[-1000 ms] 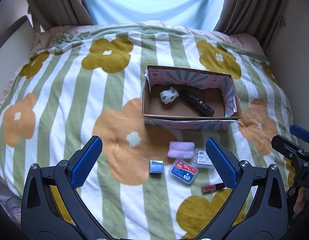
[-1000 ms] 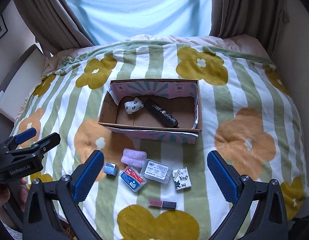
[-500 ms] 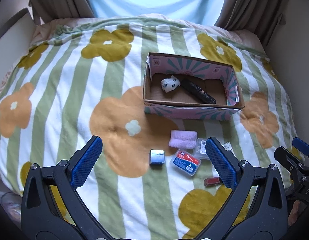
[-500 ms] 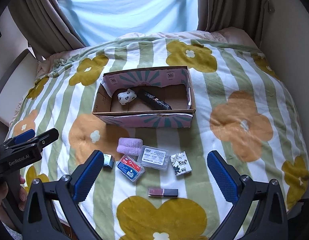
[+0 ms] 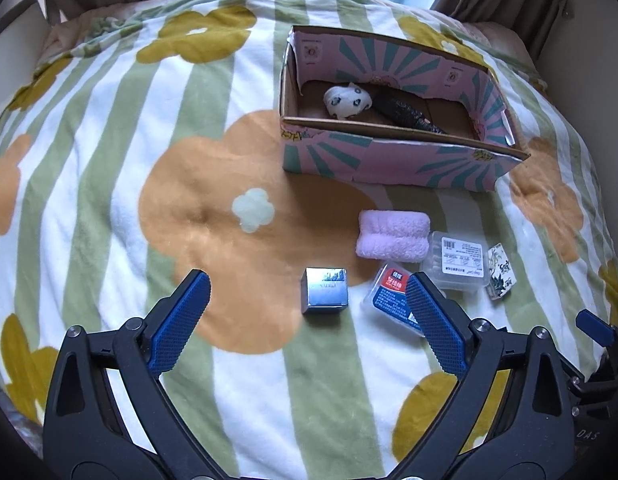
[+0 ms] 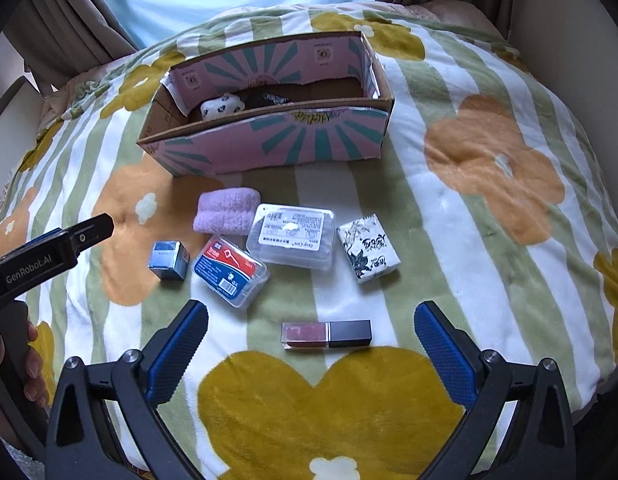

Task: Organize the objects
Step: 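Withdraw both tools from the box toward the remaining items, then grasp the blue cube box with the left tool while the right tool grasps the lipstick, then lift and carry the cube box and lipstick over the cardboard box, then open the right tool releasing the lipstick while the left tool drops the cube box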

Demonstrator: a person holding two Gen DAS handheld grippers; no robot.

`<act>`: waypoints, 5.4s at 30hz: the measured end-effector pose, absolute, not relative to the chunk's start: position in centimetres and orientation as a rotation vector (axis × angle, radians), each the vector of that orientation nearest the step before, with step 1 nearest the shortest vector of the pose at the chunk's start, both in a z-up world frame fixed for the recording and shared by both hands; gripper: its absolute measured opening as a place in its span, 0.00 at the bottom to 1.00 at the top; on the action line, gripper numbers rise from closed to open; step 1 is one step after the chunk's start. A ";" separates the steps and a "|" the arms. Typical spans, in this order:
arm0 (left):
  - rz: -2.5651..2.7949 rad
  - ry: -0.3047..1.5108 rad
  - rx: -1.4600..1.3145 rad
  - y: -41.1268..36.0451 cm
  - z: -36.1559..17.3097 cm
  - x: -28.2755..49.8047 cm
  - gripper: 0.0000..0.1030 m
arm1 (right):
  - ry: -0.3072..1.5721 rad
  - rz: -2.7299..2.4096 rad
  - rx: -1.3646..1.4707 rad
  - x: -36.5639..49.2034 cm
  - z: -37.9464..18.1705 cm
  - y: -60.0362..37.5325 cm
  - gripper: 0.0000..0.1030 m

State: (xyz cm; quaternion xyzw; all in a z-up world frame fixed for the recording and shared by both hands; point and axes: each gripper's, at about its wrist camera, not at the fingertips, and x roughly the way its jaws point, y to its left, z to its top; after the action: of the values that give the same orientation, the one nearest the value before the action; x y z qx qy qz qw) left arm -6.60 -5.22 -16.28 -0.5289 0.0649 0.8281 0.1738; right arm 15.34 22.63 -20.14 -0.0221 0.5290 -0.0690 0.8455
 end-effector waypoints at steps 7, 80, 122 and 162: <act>2.293 0.173 -1.559 -5.0 -21.9 -7.7 0.85 | 1.146 -0.205 -0.026 15.7 -25.0 21.6 1.00; 2.318 0.165 -1.484 0.4 -3.8 -5.5 0.35 | 0.978 -0.265 -0.123 20.6 -7.0 23.9 0.78; 2.256 0.239 -1.543 5.5 -10.2 -22.1 0.35 | 1.014 -0.373 0.005 40.3 -10.3 19.6 0.78; 2.084 0.383 -1.620 12.1 -23.9 -25.4 1.00 | 1.200 -0.520 0.161 46.7 -22.6 12.8 0.99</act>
State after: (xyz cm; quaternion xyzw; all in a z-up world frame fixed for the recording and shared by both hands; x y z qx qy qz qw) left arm -25.36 12.13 -23.92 -0.5903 0.1395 0.7595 0.2351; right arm 46.69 12.84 -22.58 0.0746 0.5575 -0.2414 0.7908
